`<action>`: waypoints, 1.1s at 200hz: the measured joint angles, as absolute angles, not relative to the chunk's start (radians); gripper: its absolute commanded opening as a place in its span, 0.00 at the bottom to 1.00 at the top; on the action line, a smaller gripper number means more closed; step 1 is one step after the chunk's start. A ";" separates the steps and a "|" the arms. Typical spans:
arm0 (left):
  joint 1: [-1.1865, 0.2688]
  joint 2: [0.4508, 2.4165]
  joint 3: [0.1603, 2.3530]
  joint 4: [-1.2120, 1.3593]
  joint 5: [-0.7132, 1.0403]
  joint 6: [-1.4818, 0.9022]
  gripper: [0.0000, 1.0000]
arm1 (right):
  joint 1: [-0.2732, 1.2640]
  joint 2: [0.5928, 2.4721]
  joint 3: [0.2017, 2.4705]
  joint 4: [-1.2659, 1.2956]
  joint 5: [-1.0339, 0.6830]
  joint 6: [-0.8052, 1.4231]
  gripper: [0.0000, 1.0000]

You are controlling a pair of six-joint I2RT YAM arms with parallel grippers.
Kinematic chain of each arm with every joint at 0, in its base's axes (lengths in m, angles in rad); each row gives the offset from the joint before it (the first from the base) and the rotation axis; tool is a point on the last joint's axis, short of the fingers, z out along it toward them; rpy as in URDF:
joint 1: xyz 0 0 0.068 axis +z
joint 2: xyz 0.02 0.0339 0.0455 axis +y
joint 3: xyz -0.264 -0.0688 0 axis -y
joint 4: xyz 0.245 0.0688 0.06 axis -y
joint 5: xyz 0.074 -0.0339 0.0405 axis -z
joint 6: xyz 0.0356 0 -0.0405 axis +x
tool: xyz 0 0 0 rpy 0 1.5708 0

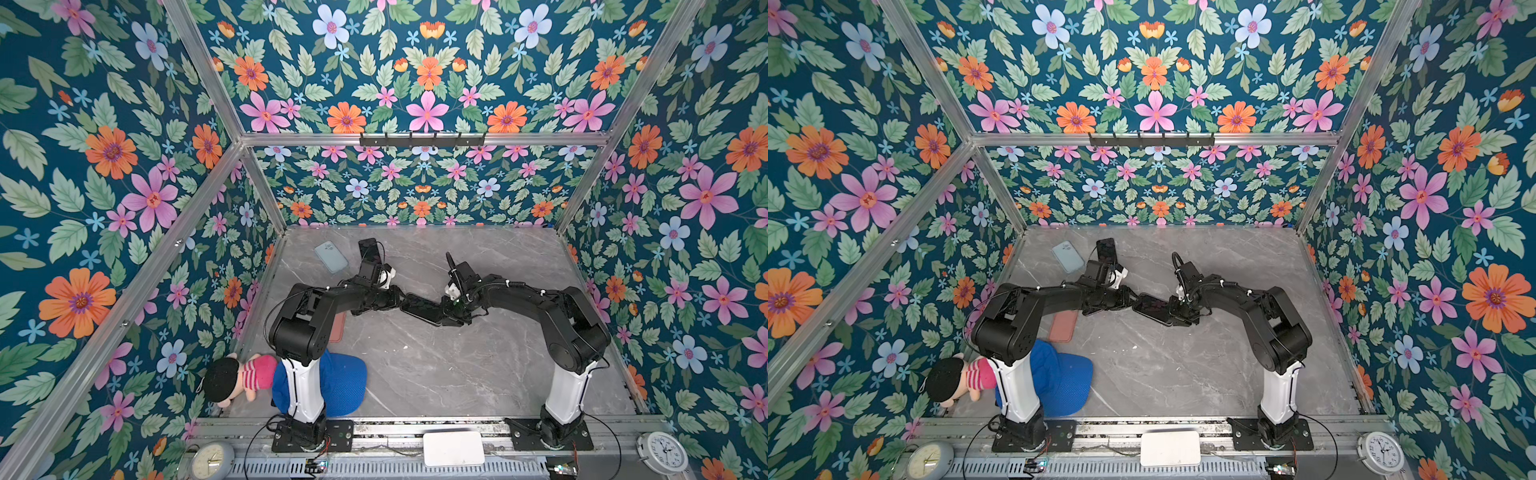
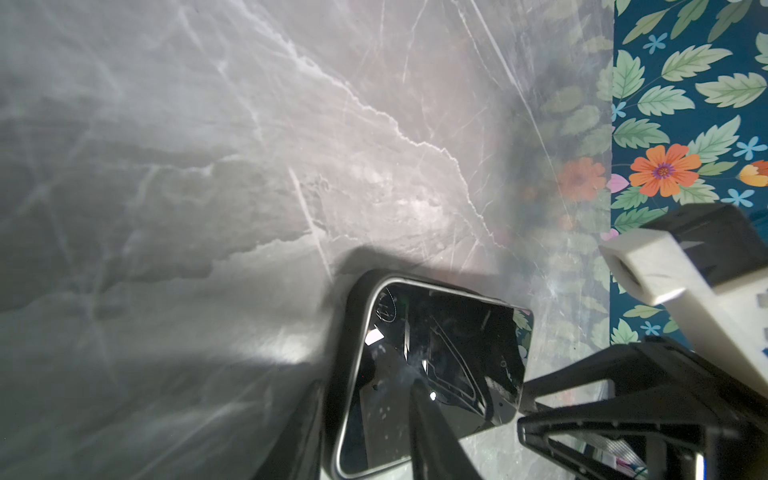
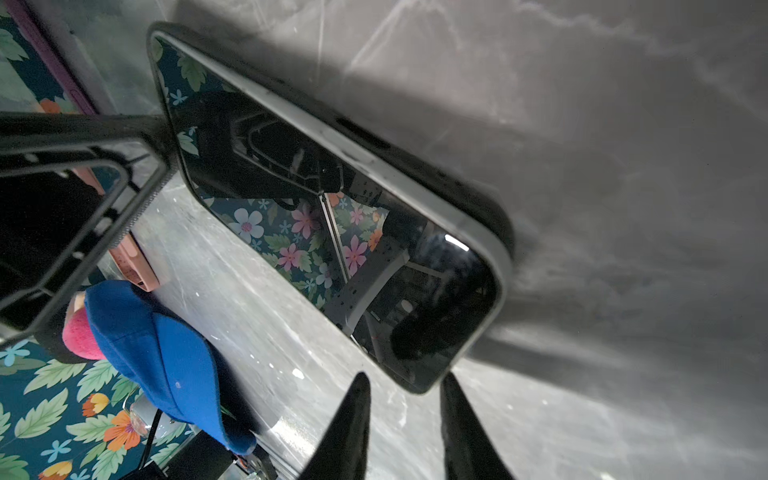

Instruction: Put the phone into the phone case

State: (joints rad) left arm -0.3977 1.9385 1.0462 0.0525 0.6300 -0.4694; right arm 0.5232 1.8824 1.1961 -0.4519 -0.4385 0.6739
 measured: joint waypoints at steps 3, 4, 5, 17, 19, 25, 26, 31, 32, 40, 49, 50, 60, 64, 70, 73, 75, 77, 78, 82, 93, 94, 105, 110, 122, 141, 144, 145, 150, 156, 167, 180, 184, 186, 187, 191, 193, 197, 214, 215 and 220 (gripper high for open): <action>-0.398 1.938 1.046 0.052 0.630 -0.469 0.35 | 0.524 1.882 1.196 -0.453 -0.439 0.674 0.28; -0.398 1.938 1.046 0.052 0.630 -0.470 0.35 | 0.524 1.882 1.196 -0.453 -0.438 0.674 0.28; -0.398 1.938 1.046 0.052 0.630 -0.470 0.35 | 0.524 1.882 1.197 -0.453 -0.438 0.674 0.28; -0.398 1.938 1.045 0.054 0.630 -0.471 0.34 | 0.525 1.884 1.199 -0.459 -0.438 0.674 0.28; -0.399 1.938 1.044 0.056 0.630 -0.471 0.34 | 0.525 1.884 1.200 -0.459 -0.438 0.674 0.28; -0.399 1.938 1.043 0.057 0.630 -0.471 0.33 | 0.527 1.886 1.203 -0.460 -0.438 0.675 0.27; -0.399 1.938 1.043 0.057 0.630 -0.471 0.33 | 0.527 1.886 1.203 -0.461 -0.438 0.675 0.28; -0.399 1.938 1.041 0.060 0.630 -0.471 0.33 | 0.528 1.888 1.205 -0.463 -0.437 0.675 0.27; -0.399 1.938 1.041 0.060 0.630 -0.471 0.33 | 0.528 1.888 1.206 -0.464 -0.437 0.675 0.27; -0.399 1.938 1.039 0.065 0.630 -0.472 0.33 | 0.530 1.890 1.209 -0.467 -0.435 0.675 0.27; -0.399 1.938 1.037 0.069 0.630 -0.472 0.33 | 0.533 1.893 1.213 -0.471 -0.435 0.675 0.27; -0.399 1.938 1.037 0.069 0.630 -0.472 0.33 | 0.533 1.893 1.213 -0.472 -0.435 0.675 0.27; -0.399 1.937 1.034 0.074 0.630 -0.472 0.33 | 0.535 1.897 1.216 -0.474 -0.435 0.678 0.27; -0.399 1.937 1.032 0.075 0.630 -0.472 0.32 | 0.536 1.899 1.216 -0.475 -0.434 0.678 0.27; -0.399 1.936 1.031 0.078 0.629 -0.472 0.32 | 0.537 1.901 1.218 -0.476 -0.435 0.678 0.27; -0.399 1.936 1.030 0.080 0.629 -0.472 0.33 | 0.537 1.903 1.219 -0.476 -0.434 0.678 0.27; -0.399 1.935 1.029 0.081 0.629 -0.472 0.33 | 0.537 1.903 1.220 -0.476 -0.434 0.678 0.27; -0.399 1.935 1.028 0.082 0.628 -0.472 0.32 | 0.538 1.904 1.221 -0.477 -0.434 0.678 0.27; -0.399 1.935 1.028 0.082 0.628 -0.472 0.32 | 0.538 1.904 1.221 -0.477 -0.434 0.678 0.27; -0.399 1.934 1.026 0.083 0.627 -0.472 0.32 | 0.539 1.905 1.222 -0.479 -0.434 0.678 0.27; -0.400 1.933 1.023 0.088 0.626 -0.472 0.32 | 0.543 1.908 1.226 -0.483 -0.434 0.678 0.27; -0.400 1.933 1.023 0.088 0.626 -0.472 0.33 | 0.543 1.908 1.227 -0.484 -0.434 0.678 0.27; -0.400 1.933 1.021 0.093 0.626 -0.472 0.33 | 0.548 1.910 1.230 -0.489 -0.434 0.679 0.27; -0.400 1.932 1.021 0.094 0.625 -0.472 0.32 | 0.549 1.911 1.231 -0.490 -0.434 0.680 0.27; -0.400 1.932 1.019 0.097 0.625 -0.472 0.33 | 0.551 1.913 1.232 -0.492 -0.434 0.682 0.27; -0.400 1.930 1.015 0.101 0.623 -0.472 0.33 | 0.553 1.915 1.232 -0.491 -0.434 0.682 0.29; -0.400 1.930 1.015 0.102 0.623 -0.472 0.34 | 0.553 1.915 1.232 -0.491 -0.434 0.682 0.30; -0.400 1.930 1.015 0.102 0.623 -0.472 0.34 | 0.553 1.915 1.232 -0.491 -0.434 0.682 0.30; -0.400 1.929 1.015 0.101 0.622 -0.472 0.34 | 0.553 1.915 1.232 -0.490 -0.434 0.682 0.32; -0.400 1.929 1.015 0.101 0.621 -0.471 0.35 | 0.554 1.915 1.232 -0.490 -0.434 0.683 0.35; -0.399 1.925 1.015 0.098 0.619 -0.471 0.38 | 0.554 1.911 1.229 -0.485 -0.435 0.683 0.39; -0.394 1.919 1.015 0.084 0.622 -0.471 0.42 | 0.556 1.900 1.222 -0.477 -0.435 0.682 0.42; -0.392 1.917 1.015 0.079 0.622 -0.470 0.43 | 0.556 1.894 1.217 -0.474 -0.435 0.682 0.43; -0.390 1.916 1.015 0.076 0.623 -0.469 0.44 | 0.556 1.891 1.216 -0.472 -0.435 0.682 0.43; -0.389 1.914 1.015 0.073 0.623 -0.469 0.44 | 0.556 1.890 1.215 -0.472 -0.435 0.682 0.43; -0.386 1.912 1.014 0.067 0.625 -0.467 0.45 | 0.556 1.884 1.211 -0.472 -0.435 0.682 0.44; -0.385 1.911 1.014 0.065 0.626 -0.468 0.45 | 0.556 1.880 1.208 -0.472 -0.435 0.682 0.44; -0.380 1.908 1.014 0.058 0.626 -0.467 0.46 | 0.556 1.874 1.204 -0.472 -0.435 0.682 0.45; -0.364 1.893 1.013 0.029 0.614 -0.464 0.49 | 0.556 1.846 1.186 -0.477 -0.433 0.677 0.47; -0.363 1.892 1.013 0.028 0.612 -0.464 0.49 | 0.556 1.845 1.185 -0.478 -0.432 0.676 0.47; -0.359 1.887 1.013 0.021 0.606 -0.464 0.50 | 0.556 1.836 1.182 -0.481 -0.430 0.672 0.48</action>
